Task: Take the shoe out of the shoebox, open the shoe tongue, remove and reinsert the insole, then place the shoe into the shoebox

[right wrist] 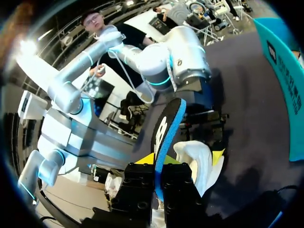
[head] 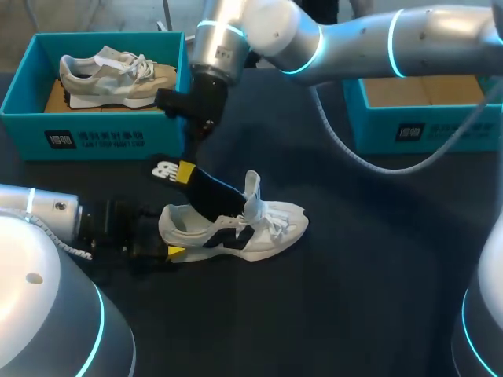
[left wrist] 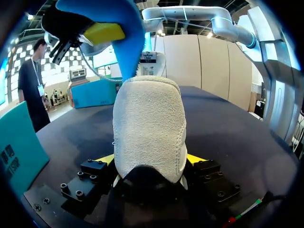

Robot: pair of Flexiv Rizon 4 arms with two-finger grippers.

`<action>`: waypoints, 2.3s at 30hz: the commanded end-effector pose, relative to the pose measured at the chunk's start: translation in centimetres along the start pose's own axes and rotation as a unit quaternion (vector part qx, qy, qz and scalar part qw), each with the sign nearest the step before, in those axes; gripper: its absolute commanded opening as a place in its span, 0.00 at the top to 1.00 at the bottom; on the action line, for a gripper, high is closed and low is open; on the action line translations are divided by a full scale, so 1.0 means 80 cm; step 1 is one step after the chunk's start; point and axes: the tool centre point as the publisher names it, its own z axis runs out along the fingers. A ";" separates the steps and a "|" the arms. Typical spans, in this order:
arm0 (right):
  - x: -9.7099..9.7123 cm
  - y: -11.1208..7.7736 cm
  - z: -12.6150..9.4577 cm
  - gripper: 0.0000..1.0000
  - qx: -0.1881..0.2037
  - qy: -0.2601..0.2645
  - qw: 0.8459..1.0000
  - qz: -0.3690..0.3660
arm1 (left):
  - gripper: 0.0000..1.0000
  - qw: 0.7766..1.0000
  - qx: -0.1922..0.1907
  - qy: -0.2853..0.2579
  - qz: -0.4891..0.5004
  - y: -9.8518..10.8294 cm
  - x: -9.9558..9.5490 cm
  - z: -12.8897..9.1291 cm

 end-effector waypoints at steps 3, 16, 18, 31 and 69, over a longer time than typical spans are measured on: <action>0.021 0.003 -0.014 1.00 -0.071 -0.149 0.985 -0.047 | 1.00 1.000 0.000 -0.001 0.001 0.004 0.001 -0.001; 0.046 0.043 -0.058 1.00 -0.159 -0.297 0.936 -0.103 | 1.00 1.000 0.000 -0.001 0.001 0.004 0.001 -0.001; 0.047 0.047 -0.062 1.00 -0.163 -0.306 0.932 -0.106 | 1.00 1.000 0.000 -0.001 0.001 0.004 0.001 -0.001; 0.047 0.047 -0.062 1.00 -0.163 -0.306 0.932 -0.106 | 1.00 1.000 0.000 -0.001 0.001 0.004 0.001 -0.001; 0.157 0.117 -0.178 1.00 -0.319 -0.178 0.911 -0.191 | 1.00 1.000 0.000 -0.001 0.001 0.004 0.001 -0.001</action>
